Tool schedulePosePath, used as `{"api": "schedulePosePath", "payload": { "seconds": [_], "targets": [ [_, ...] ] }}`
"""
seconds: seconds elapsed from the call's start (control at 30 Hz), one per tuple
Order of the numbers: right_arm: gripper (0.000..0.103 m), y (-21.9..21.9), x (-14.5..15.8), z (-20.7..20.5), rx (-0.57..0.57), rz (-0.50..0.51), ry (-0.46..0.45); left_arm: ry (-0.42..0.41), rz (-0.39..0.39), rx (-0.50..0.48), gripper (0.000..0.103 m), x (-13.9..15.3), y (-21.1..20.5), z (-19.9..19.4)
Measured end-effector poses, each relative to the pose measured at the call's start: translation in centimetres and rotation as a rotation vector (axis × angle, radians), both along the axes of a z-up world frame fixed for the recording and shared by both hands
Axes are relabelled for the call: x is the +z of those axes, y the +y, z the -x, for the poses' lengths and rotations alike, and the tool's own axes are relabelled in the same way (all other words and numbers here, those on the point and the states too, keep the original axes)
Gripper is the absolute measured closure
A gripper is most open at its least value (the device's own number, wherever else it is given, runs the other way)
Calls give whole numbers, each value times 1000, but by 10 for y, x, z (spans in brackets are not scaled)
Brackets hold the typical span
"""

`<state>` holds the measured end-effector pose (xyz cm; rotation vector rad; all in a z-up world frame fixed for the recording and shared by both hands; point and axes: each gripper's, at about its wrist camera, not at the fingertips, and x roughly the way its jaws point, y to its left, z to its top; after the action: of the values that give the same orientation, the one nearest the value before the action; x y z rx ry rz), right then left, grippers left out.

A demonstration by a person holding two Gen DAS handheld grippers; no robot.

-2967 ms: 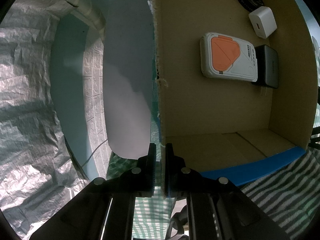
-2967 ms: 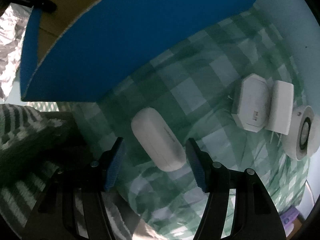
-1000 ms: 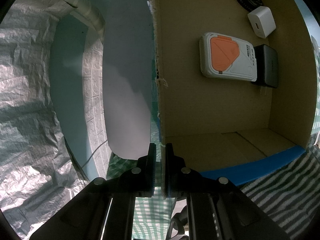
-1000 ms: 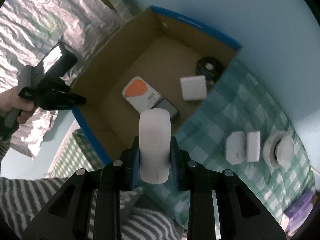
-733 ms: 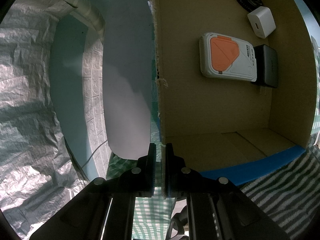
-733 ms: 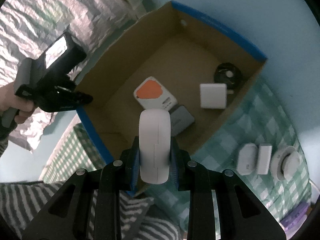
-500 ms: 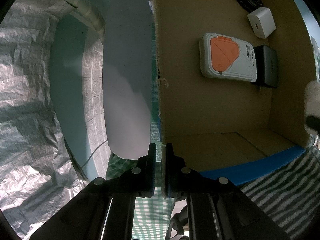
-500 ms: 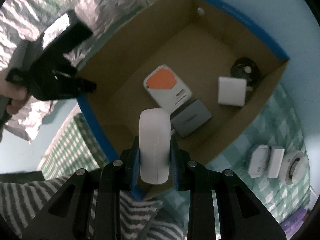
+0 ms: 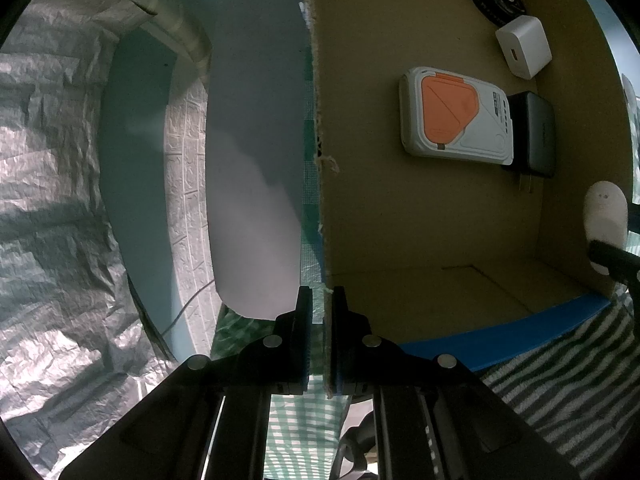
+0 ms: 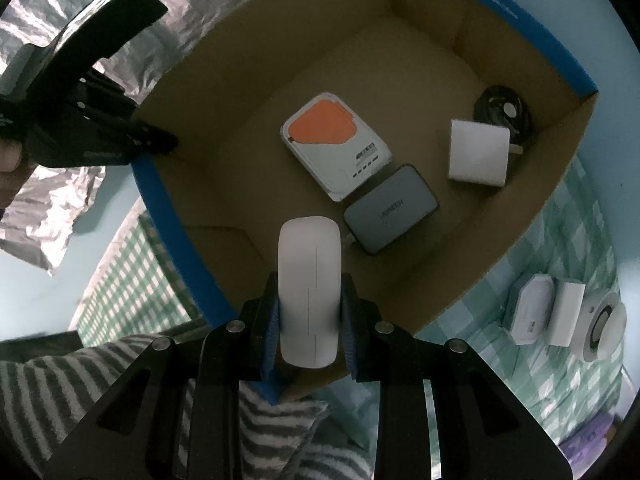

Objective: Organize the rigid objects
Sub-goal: 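Carry the earbud case into the box and open the right gripper, then move the right gripper to the white bowl-shaped speaker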

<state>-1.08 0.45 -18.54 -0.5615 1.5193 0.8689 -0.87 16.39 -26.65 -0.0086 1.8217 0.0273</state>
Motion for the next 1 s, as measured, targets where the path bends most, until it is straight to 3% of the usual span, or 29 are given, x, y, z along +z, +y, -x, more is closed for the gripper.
{"api": "schedulePosePath", "payload": {
  "seconds": [0.33, 0.53, 0.7, 1.0],
  "targets": [
    [76, -7, -3, -3, -35, 14, -2, 1, 1, -2, 94, 1, 1, 0],
    [61, -7, 2, -2, -32, -13, -1, 1, 1, -2, 94, 1, 0, 0],
    [41, -9, 13, -4, -33, -36, -36, 1, 1, -3, 94, 1, 0, 0],
    [38, -28, 38, -23, -98, -75, -65, 5, 4, -6, 94, 2, -1, 0]
  ]
}}
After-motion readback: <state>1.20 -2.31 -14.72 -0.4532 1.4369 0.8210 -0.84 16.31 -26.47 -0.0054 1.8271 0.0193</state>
